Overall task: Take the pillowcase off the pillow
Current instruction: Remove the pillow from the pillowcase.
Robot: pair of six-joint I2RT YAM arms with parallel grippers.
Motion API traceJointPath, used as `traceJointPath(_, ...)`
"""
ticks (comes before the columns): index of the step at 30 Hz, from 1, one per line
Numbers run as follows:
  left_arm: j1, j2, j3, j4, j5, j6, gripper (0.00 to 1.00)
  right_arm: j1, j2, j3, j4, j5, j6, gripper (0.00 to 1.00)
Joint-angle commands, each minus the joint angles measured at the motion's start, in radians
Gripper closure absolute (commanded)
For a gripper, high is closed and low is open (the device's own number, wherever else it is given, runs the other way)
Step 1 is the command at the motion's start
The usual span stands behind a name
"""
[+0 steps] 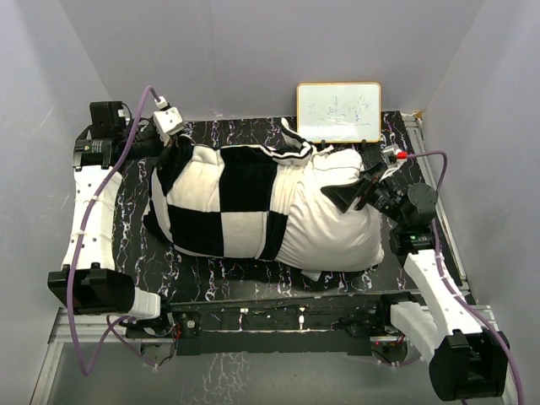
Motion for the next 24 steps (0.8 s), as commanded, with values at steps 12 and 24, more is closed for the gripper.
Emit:
traceJointPath(12, -0.044, -0.033, -0.001, -0.023, 0.031, 0.039, 1.00, 0.390, 0.214, 0.249, -0.528, 0.261, -0.572, 0.52)
traceJointPath(24, -0.013, -0.016, 0.030, 0.113, -0.320, 0.091, 1.00, 0.392, 0.103, 0.337, -0.354, 1.072, -0.625, 0.92)
